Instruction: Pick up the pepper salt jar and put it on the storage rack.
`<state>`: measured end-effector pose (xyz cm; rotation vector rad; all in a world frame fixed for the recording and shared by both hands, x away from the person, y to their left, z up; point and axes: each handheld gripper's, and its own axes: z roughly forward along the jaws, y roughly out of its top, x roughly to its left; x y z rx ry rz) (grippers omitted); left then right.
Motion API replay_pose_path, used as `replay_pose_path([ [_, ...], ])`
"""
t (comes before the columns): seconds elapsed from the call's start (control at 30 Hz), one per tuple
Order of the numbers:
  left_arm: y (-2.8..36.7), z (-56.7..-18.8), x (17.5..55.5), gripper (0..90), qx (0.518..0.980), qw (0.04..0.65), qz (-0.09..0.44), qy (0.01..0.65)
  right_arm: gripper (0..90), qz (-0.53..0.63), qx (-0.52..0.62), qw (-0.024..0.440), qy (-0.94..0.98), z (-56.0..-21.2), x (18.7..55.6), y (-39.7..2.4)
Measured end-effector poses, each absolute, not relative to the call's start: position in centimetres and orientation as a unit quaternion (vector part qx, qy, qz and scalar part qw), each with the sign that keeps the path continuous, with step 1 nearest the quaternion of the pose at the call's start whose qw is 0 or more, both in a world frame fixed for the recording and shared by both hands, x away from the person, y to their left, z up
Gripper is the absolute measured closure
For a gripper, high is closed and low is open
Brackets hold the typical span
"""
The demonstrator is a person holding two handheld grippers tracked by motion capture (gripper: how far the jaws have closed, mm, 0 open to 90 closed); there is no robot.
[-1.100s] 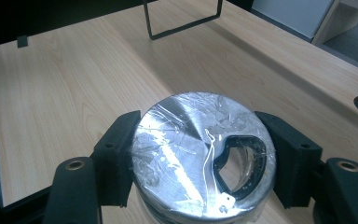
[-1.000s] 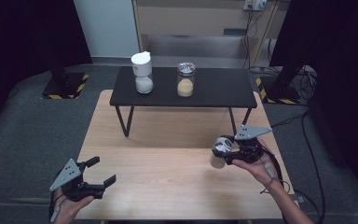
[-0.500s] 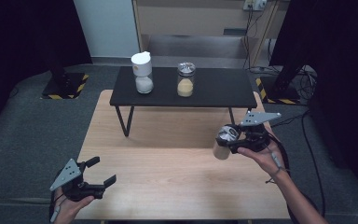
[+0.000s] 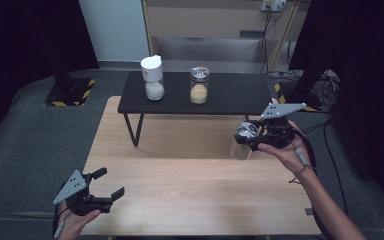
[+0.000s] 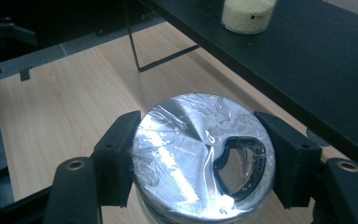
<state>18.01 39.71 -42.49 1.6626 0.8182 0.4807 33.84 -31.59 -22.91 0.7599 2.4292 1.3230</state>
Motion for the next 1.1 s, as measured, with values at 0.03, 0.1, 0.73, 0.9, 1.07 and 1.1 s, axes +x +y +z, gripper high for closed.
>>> replay_pose_path([
  [0.03, 39.7, -42.5, 18.0, 1.5, 0.71, 0.576, 0.205, 0.35, 35.3, 0.454, 0.265, 0.135, 0.84, -22.6, 34.0, -31.5],
  [0.1, 39.8, -42.5, 18.0, 1.5, 0.711, 0.575, 0.206, 0.348, 35.3, 0.451, 0.267, 0.137, 0.84, -22.2, 34.2, -31.4],
  [0.73, 39.8, -42.6, 18.1, 1.5, 0.708, 0.578, 0.203, 0.352, 35.2, 0.446, 0.28, 0.148, 0.837, -18.9, 36.2, -30.8],
  [0.9, 39.9, -42.6, 18.1, 1.5, 0.707, 0.578, 0.202, 0.353, 35.3, 0.442, 0.28, 0.152, 0.839, -18.0, 36.9, -30.3],
  [1.07, 39.9, -42.7, 18.2, 1.5, 0.706, 0.579, 0.2, 0.355, 35.3, 0.44, 0.281, 0.155, 0.839, -17.0, 37.6, -29.9],
  [1.1, 39.9, -42.7, 18.2, 1.5, 0.706, 0.579, 0.2, 0.355, 35.3, 0.439, 0.282, 0.155, 0.839, -16.8, 37.8, -29.8],
])
